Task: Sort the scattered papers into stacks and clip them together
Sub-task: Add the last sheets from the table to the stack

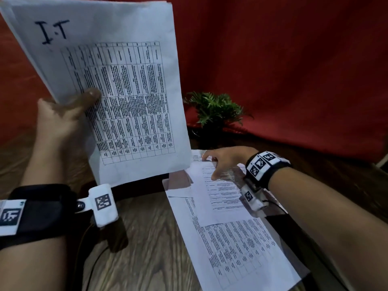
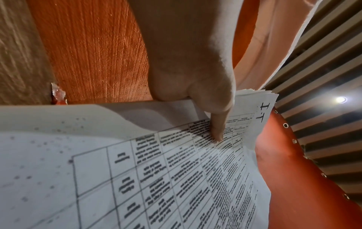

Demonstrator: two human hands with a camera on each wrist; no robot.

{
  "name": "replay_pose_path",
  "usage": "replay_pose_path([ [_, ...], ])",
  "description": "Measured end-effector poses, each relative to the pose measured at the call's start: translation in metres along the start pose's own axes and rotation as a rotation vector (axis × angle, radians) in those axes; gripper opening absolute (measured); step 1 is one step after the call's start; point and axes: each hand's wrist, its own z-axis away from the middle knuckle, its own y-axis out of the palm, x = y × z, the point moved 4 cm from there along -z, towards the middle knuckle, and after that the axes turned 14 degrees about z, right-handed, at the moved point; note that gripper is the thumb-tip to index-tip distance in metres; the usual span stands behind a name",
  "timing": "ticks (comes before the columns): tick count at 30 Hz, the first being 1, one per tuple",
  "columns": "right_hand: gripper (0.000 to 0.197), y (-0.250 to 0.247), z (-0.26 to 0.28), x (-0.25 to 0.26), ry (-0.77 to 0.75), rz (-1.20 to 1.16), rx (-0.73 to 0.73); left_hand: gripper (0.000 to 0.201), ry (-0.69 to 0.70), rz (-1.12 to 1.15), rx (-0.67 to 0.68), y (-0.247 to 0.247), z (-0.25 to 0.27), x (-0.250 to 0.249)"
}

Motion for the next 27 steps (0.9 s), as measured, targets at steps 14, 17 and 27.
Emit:
replay_pose_path([
  [14,0.016,-0.027,0.032,0.007,-0.044,-0.078,-0.275,0.04,-0.055,0.279,-0.135,-0.063,-0.038,0.052],
  [17,0.003,-0.039,0.019,0.011,-0.014,-0.008,-0.377,0.058,-0.11,0.266,-0.134,-0.07,-0.043,0.054],
  [27,0.013,-0.033,-0.042,0.03,0.001,-0.126,-0.215,0.035,0.016,0.267,-0.117,-0.08,-0.048,0.055],
])
